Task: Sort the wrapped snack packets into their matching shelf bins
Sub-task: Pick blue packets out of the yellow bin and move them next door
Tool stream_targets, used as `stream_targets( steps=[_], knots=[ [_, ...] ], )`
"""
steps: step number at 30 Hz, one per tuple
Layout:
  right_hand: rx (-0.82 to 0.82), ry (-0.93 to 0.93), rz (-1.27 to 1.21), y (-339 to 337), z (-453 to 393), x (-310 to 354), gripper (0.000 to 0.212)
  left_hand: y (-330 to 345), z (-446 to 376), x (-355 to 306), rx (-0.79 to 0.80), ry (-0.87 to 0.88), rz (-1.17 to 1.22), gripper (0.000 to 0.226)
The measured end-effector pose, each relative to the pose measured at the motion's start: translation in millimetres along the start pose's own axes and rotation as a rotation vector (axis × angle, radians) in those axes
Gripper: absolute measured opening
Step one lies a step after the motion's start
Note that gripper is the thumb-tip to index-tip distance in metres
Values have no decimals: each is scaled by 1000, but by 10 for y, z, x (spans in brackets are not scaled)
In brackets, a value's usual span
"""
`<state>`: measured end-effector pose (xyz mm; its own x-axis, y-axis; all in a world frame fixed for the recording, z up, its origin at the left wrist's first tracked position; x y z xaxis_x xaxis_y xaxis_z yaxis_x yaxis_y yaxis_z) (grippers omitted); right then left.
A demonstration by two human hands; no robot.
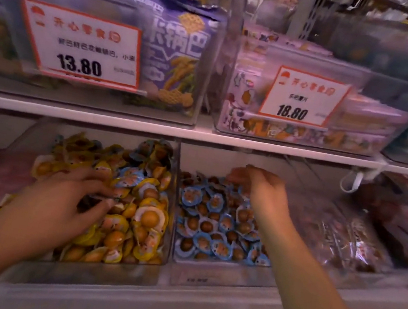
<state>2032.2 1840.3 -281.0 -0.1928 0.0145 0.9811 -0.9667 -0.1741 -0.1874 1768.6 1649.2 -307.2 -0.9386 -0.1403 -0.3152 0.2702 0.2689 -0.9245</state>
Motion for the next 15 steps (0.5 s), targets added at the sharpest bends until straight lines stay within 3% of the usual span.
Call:
stream_targets(
  steps=[4,8,12,15],
  knots=[
    [45,-412,221,376,305,241,21,-109,29,-11,-42,24,73,51],
    [221,-841,466,992,784,515,28,-278,78,180,-229,-48,122,34],
    [393,-876,934,1669,955,318,49,-346,143,407,-304,-179,41,29],
    [437,-761,1186,1913,731,177,63,-387,156,376,-411,-164,103,28]
  ],
)
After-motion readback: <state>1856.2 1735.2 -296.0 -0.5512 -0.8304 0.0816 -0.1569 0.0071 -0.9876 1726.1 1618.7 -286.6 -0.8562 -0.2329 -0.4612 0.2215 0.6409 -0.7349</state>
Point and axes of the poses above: each hand's wrist, its own z-axis away from the middle knuckle, its own y-axis out of the palm, x = y × z, the point moved 8 cm from there along -z, towards the middle knuckle, and after that the axes turned 5 degrees about y, right-handed, at the moved point
